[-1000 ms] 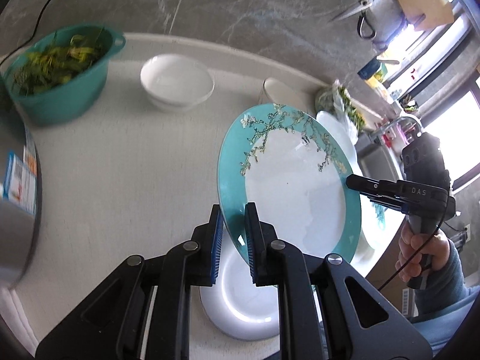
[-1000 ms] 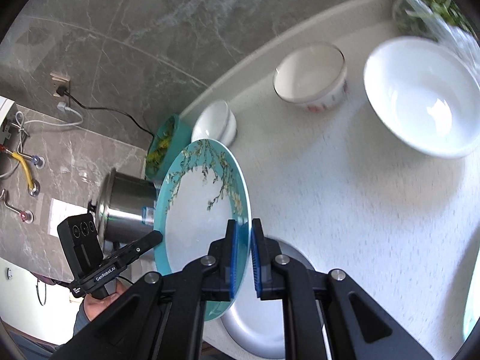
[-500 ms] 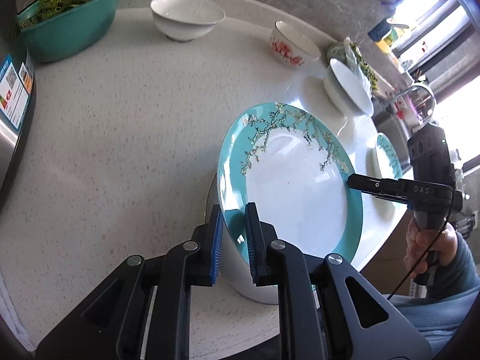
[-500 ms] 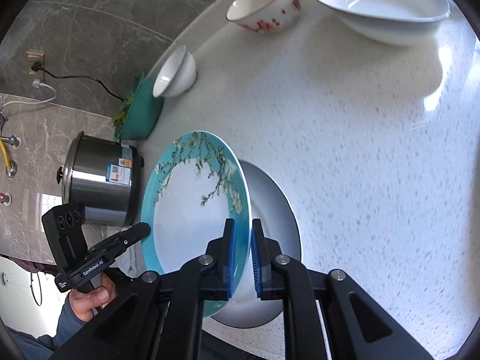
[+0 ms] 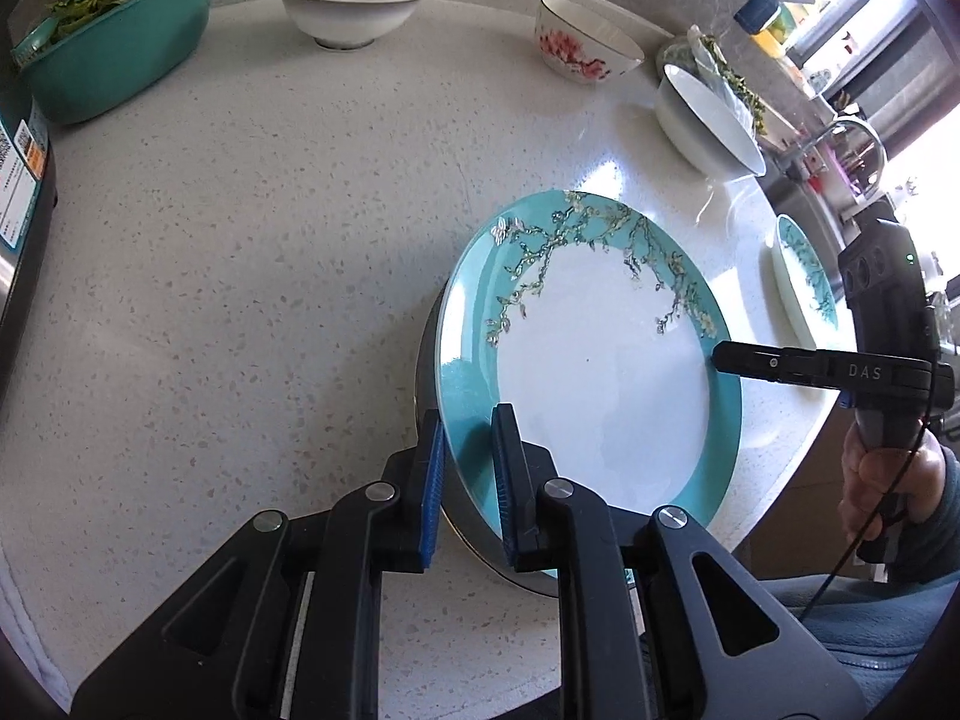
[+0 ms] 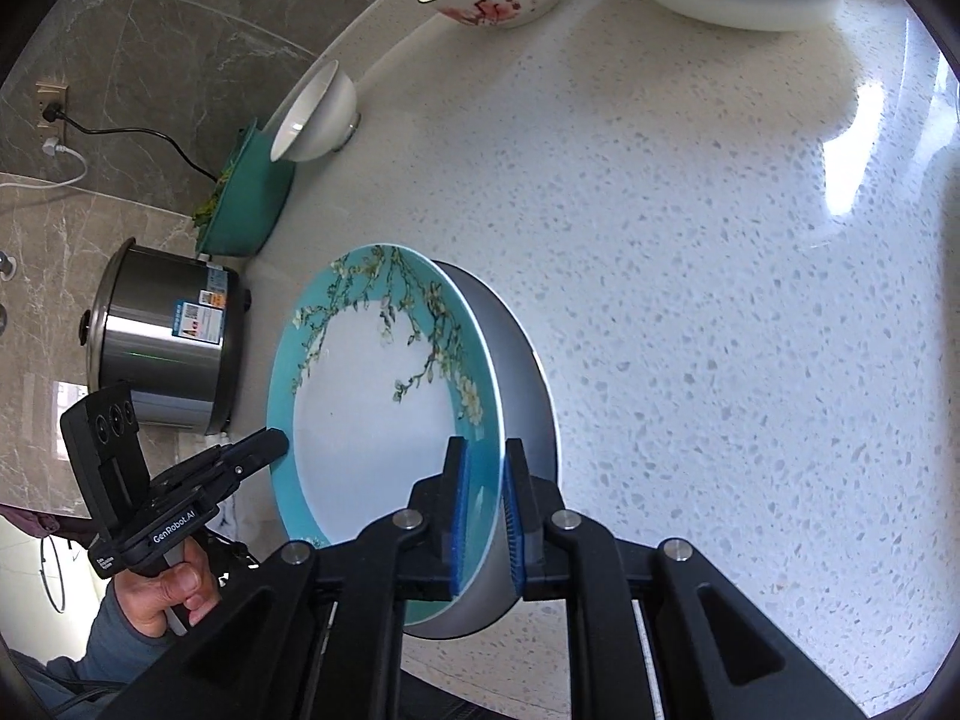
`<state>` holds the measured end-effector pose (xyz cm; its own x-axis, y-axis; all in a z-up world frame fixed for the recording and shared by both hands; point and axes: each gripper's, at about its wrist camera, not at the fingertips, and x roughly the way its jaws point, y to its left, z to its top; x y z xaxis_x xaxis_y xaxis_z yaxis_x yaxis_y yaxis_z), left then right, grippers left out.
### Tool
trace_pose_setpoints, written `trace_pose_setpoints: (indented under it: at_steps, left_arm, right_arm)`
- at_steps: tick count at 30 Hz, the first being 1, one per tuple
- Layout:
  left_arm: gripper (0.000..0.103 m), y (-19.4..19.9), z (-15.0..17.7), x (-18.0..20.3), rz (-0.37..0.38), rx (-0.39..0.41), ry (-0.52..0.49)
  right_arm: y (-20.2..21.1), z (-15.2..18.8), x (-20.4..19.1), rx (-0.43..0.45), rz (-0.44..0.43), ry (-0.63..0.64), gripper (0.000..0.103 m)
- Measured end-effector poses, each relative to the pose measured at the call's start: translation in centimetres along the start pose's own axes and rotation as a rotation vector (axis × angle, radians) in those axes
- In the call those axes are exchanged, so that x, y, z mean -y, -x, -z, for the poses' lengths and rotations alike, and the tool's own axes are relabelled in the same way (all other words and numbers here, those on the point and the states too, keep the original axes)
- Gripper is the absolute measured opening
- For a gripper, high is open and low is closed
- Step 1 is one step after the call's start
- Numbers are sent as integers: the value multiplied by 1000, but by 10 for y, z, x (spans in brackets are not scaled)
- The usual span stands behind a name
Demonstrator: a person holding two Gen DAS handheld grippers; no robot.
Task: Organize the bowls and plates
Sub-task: 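Lift the teal floral plate with both tools and lower it onto the grey-rimmed plate, then open both tools and pull them back from the stacked plates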
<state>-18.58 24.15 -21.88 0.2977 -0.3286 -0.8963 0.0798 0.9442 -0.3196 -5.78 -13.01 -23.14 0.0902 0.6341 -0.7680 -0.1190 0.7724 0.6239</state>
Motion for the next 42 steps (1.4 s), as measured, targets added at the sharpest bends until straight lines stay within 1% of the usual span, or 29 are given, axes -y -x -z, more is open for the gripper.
trace_pose_setpoints:
  at_steps: [3,6,9,11,15,20,22,25,29,31,34,38,40,41,42]
  left_arm:
    - [14,-5,-3,4,-13,-6,-18]
    - [15,-11,-5,6,-27,-22,-34]
    - [15,-13,-5,12,-48,-23,-69]
    - [15,-14,-6,12,-50,-23,-74]
    - [15,-15,-7,14,-64,-28,-92]
    - [15,-17,-8,16,-72,-34,-95]
    - [15,-17,-7,18,-84,-38,-102]
    - [15,-18,-8,21,-98,-41,-111]
    - [15,-20,-9,25,-113,-41,-124]
    - [15,-21,-9,24,-111,-38,-124]
    - [16,-21,-8,25,-132,-29,-129]
    - [16,-20,-8,22,-149,-15,-106]
    - [19,-17,-9,18,-153,-6,-93]
    - [28,-13,-10,15,-160,4,-83]
    - [45,-10,-12,13,-160,16,-74]
  right_arm:
    - [1,1,3,5,0,1,13]
    - [2,1,1,4,20,19,14]
    - [3,2,-8,3,77,71,16]
    - [3,2,-13,5,112,98,16]
    - [1,5,-30,6,227,198,20]
    - [-3,8,-41,4,308,262,23]
    - [-7,10,-49,0,375,313,23]
    - [-10,12,-54,-4,437,342,23]
    - [-16,15,-63,-8,493,377,24]
    - [-16,15,-63,-5,492,376,25]
    - [-15,15,-64,-2,482,367,25]
    - [-14,16,-63,2,460,352,26]
    - [-12,17,-60,5,451,334,32]
    - [-10,17,-58,9,443,323,38]
    - [-6,17,-57,20,438,312,45]
